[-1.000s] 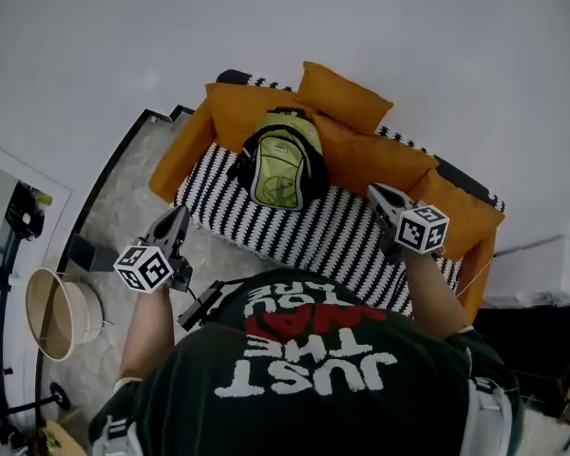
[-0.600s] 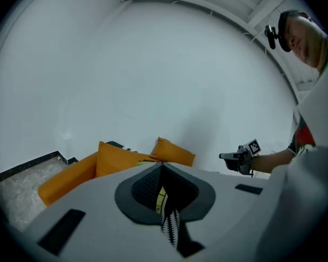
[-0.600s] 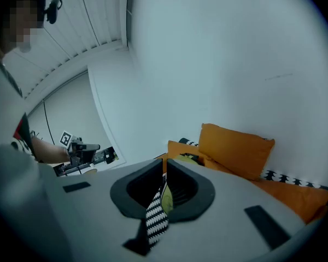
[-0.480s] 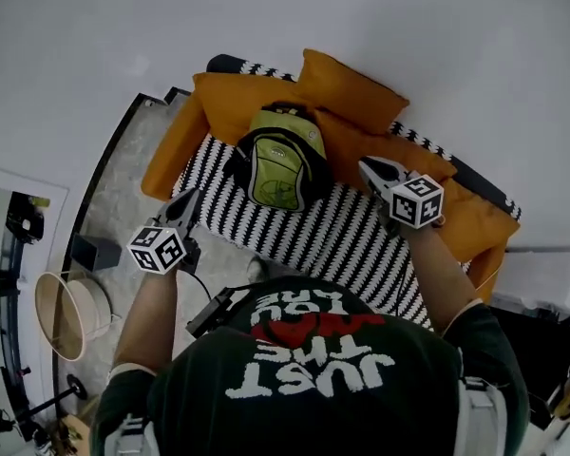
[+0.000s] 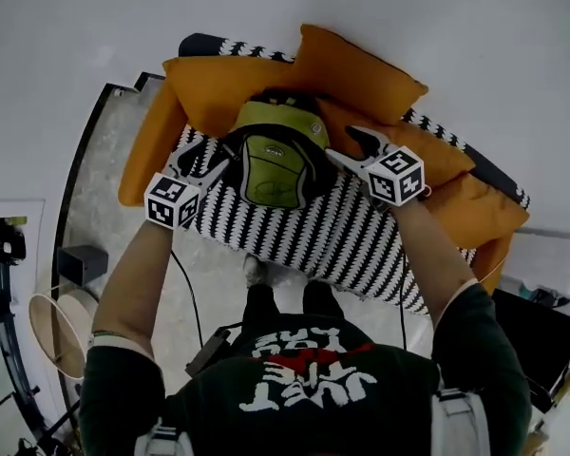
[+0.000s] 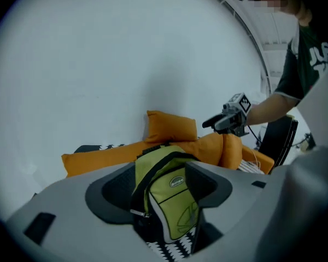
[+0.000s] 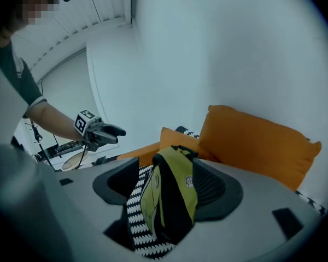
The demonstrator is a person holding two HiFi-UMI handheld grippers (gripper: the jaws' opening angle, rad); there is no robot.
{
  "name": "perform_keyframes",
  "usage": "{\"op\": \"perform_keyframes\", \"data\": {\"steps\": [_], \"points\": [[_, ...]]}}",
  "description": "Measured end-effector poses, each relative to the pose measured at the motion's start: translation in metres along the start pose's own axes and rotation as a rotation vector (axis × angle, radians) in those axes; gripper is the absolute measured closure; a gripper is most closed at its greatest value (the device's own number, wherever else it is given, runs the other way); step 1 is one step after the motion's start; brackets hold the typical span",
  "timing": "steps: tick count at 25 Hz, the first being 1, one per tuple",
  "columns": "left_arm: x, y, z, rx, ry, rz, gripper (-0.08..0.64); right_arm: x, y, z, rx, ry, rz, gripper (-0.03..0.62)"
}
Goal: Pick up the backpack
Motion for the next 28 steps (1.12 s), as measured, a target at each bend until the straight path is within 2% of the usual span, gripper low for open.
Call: {"op": "perform_keyframes", "data": {"steps": [3,7,12,16,19,20,21,22,24,27,28], "points": [[0.047,-0.023,0.005,0.099,-0.086,0.007,0.202,0.038,0.011,0.022,-0.002,-0.057,-0.01,0.273],[0.102,-0.049,0.014,0.169,-0.17,0.034,0.149,0.075,0.023,0.054,0.038,-0.109,-0.013,0.218],[0.158,-0.068,0.029,0.175,-0.245,0.09,0.07,0.098,0.033,0.078,0.133,-0.072,-0.037,0.114],[0.188,-0.068,0.039,0.157,-0.314,0.157,0.057,0.108,0.034,0.087,0.215,-0.045,-0.14,0.107],[0.203,-0.068,0.041,0.149,-0.347,0.17,0.059,0.122,0.032,0.094,0.295,-0.047,-0.226,0.109],[0.205,-0.067,0.043,0.151,-0.351,0.172,0.065,0.126,0.032,0.098,0.329,-0.044,-0.247,0.11],[0.205,-0.065,0.045,0.15,-0.35,0.175,0.106,0.13,0.032,0.102,0.361,-0.036,-0.257,0.11],[0.205,-0.063,0.048,0.143,-0.342,0.177,0.174,0.131,0.032,0.104,0.384,-0.027,-0.259,0.112],[0.201,-0.061,0.055,0.105,-0.309,0.168,0.264,0.133,0.03,0.108,0.399,-0.02,-0.247,0.126],[0.186,-0.061,0.06,0.041,-0.243,0.119,0.406,0.132,0.02,0.111,0.356,-0.031,-0.184,0.361],[0.181,-0.06,0.06,0.03,-0.224,0.101,0.434,0.13,0.016,0.11,0.335,-0.029,-0.161,0.405]]}}
Point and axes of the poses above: the fingertips, and each gripper's own axes: x forward along the fingers, y to its right, z out of its underside, the point moved 10 cm from there along -x, backward along the fingers, and after that the axes turned 14 degrees about -x, right-handed, at the moved point
